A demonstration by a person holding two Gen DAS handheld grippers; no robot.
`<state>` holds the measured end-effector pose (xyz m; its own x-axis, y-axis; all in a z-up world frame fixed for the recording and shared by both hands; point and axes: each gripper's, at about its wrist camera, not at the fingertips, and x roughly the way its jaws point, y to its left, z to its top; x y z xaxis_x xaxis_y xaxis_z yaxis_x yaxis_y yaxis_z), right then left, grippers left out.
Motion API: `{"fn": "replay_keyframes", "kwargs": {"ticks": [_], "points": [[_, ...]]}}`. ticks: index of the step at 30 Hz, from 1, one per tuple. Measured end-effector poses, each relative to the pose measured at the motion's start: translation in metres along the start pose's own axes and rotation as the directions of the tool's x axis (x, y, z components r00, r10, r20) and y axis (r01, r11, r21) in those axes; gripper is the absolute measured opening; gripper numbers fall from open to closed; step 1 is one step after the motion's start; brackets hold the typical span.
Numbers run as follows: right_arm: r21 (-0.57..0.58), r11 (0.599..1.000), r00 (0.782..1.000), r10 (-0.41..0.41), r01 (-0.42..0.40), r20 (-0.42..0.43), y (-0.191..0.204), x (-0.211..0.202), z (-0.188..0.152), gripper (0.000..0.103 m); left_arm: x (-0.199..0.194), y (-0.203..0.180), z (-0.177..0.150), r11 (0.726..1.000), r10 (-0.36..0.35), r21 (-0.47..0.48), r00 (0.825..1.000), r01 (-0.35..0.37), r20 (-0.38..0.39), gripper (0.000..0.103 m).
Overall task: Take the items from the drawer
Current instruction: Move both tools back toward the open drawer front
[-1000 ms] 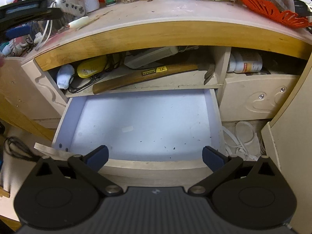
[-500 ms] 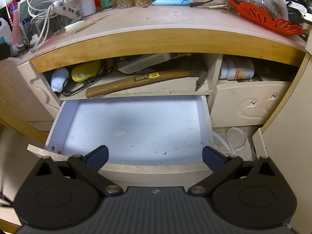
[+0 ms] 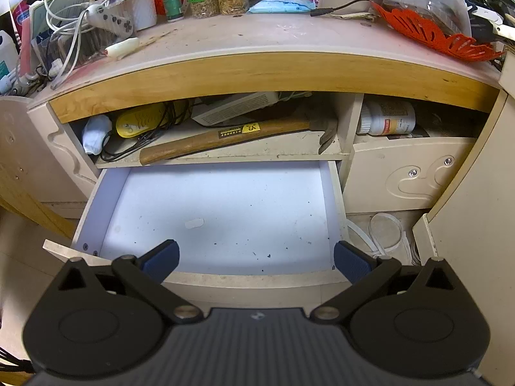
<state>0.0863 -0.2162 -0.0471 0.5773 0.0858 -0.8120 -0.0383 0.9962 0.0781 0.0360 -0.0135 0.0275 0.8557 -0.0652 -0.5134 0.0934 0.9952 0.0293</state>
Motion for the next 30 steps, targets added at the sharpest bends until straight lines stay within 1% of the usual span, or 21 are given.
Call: {"fn": "replay_keyframes", "kwargs": {"ticks": [6, 11, 14, 17, 22, 24, 26, 30], "points": [[-0.004, 1.0, 1.0, -0.009, 0.009, 0.007, 0.0, -0.002, 0.0, 0.103, 0.018, 0.009, -0.01, 0.999, 0.001, -0.04, 0.994, -0.005, -0.107, 0.086], [-0.006, 1.0, 1.0, -0.017, 0.017, 0.013, -0.001, -0.003, -0.001, 0.103, 0.03, 0.011, -0.022, 0.998, -0.012, -0.056, 0.978, 0.0, -0.208, 0.086], [-0.008, 1.0, 1.0, -0.021, 0.021, 0.017, -0.001, -0.003, -0.001, 0.103, 0.036, 0.012, -0.029, 0.998, -0.022, -0.064, 0.963, 0.005, -0.268, 0.086], [-0.01, 1.0, 0.999, -0.026, 0.026, 0.021, -0.001, -0.004, -0.001, 0.103, 0.043, 0.013, -0.036, 0.997, -0.032, -0.073, 0.944, 0.008, -0.328, 0.086], [-0.019, 0.999, 1.0, -0.026, 0.026, 0.017, 0.0, -0.005, -0.003, 0.103, 0.054, 0.014, -0.049, 0.996, -0.05, -0.085, 0.902, 0.015, -0.428, 0.086], [-0.023, 0.999, 1.0, -0.026, 0.027, 0.014, 0.001, -0.004, -0.004, 0.103, 0.055, 0.013, -0.052, 0.996, -0.055, -0.083, 0.891, 0.02, -0.451, 0.086], [-0.027, 0.999, 1.0, -0.023, 0.023, 0.01, 0.002, -0.004, -0.005, 0.103, 0.055, 0.013, -0.054, 0.997, -0.058, -0.079, 0.888, 0.025, -0.457, 0.086], [-0.03, 0.999, 1.0, -0.022, 0.022, 0.004, 0.003, -0.004, -0.007, 0.103, 0.055, 0.012, -0.054, 0.997, -0.053, -0.069, 0.888, 0.024, -0.458, 0.086]]}}
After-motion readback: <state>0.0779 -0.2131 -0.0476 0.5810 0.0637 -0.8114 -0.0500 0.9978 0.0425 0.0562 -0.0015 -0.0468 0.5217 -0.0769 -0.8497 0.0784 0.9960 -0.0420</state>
